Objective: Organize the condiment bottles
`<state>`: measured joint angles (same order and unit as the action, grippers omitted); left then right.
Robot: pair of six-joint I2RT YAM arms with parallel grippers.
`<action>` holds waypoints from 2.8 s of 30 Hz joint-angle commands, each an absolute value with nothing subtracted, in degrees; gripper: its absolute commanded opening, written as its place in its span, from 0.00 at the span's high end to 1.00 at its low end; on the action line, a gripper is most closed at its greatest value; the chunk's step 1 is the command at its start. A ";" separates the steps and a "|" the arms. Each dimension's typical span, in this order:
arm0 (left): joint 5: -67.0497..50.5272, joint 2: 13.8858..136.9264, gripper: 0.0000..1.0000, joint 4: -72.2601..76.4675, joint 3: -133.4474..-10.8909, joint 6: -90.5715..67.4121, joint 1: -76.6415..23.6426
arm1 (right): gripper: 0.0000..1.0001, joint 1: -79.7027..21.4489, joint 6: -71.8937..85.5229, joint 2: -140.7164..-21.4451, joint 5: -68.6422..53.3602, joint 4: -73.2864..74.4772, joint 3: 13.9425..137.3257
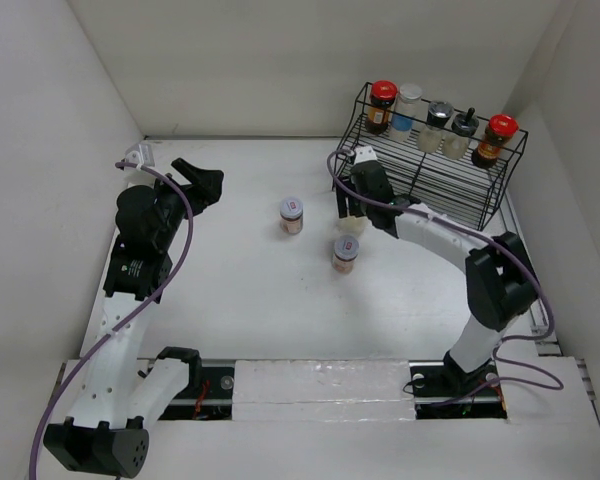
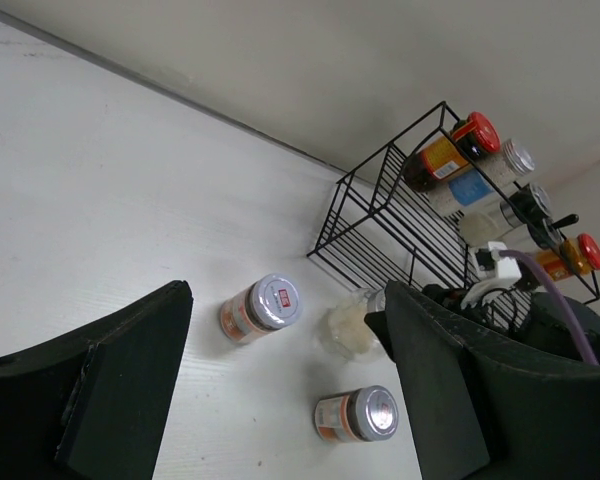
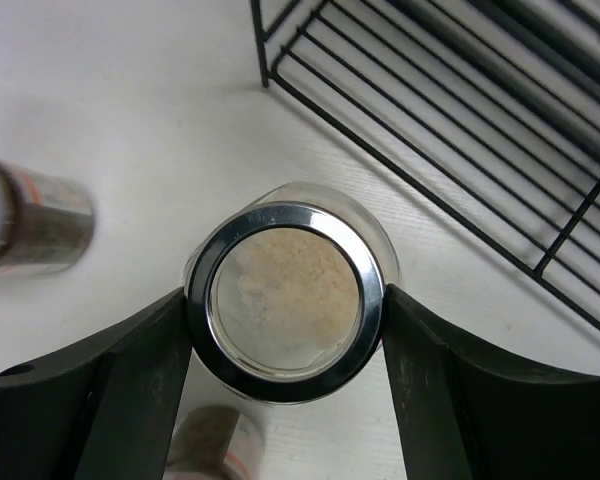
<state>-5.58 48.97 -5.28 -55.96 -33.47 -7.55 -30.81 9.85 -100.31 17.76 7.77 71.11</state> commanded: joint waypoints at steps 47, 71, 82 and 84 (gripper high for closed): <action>-4.75 47.72 0.27 -2.11 -56.78 -32.78 -7.73 | 0.26 -21.79 0.89 -94.15 5.11 1.34 92.76; -6.06 47.72 0.22 -2.11 -56.78 -32.78 -7.73 | 0.01 -37.53 -0.26 -116.09 -12.13 -4.75 85.33; -5.54 47.72 0.22 -2.11 -56.78 -32.26 -7.73 | 0.46 -38.67 0.35 -117.18 -7.82 -5.09 88.34; -6.06 47.72 0.22 -2.11 -56.78 -32.26 -7.73 | 0.48 -38.06 0.35 -114.71 -7.82 -5.10 87.71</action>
<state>-5.30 48.21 -4.97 -55.96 -33.19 -7.55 -38.11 -0.14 -119.63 -8.64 -2.96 86.72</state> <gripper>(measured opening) 0.779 0.713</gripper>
